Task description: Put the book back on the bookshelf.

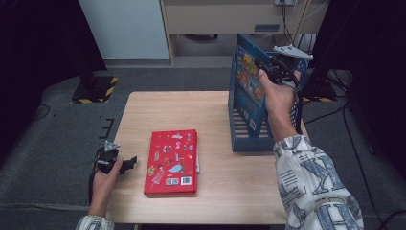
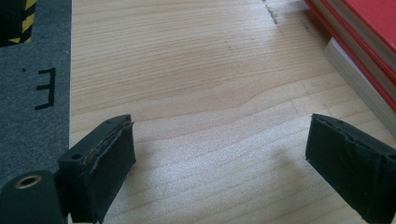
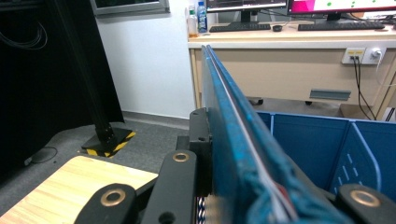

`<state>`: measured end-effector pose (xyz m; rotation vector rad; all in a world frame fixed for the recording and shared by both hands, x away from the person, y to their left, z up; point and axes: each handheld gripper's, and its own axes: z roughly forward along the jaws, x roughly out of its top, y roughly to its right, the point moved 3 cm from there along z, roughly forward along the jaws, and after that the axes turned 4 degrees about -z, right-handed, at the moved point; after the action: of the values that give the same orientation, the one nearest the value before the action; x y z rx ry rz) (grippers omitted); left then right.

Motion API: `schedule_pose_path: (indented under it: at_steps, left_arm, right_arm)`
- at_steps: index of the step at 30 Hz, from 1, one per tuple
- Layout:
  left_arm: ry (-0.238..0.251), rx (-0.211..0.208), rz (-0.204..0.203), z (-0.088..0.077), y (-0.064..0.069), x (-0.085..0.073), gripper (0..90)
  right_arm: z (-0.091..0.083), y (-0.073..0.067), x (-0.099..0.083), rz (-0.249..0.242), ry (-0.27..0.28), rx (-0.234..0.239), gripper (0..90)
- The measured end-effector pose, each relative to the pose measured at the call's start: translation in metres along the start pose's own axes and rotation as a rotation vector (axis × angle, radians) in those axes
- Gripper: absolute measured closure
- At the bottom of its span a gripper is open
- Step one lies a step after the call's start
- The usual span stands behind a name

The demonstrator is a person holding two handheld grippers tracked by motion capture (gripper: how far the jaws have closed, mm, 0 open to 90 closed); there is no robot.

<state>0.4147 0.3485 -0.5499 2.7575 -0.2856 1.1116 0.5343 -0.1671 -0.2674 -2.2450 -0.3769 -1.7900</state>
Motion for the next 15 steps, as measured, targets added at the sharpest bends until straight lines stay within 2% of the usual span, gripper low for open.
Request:
schedule_pose_path:
  at_steps: [15]
  left_arm:
    - [-0.009, 0.002, 0.007, 0.0011, 0.0010, -0.0004, 7.9]
  right_arm:
    - [0.0084, -0.0017, -0.0084, -0.001, 0.029, -0.020, 82.1]
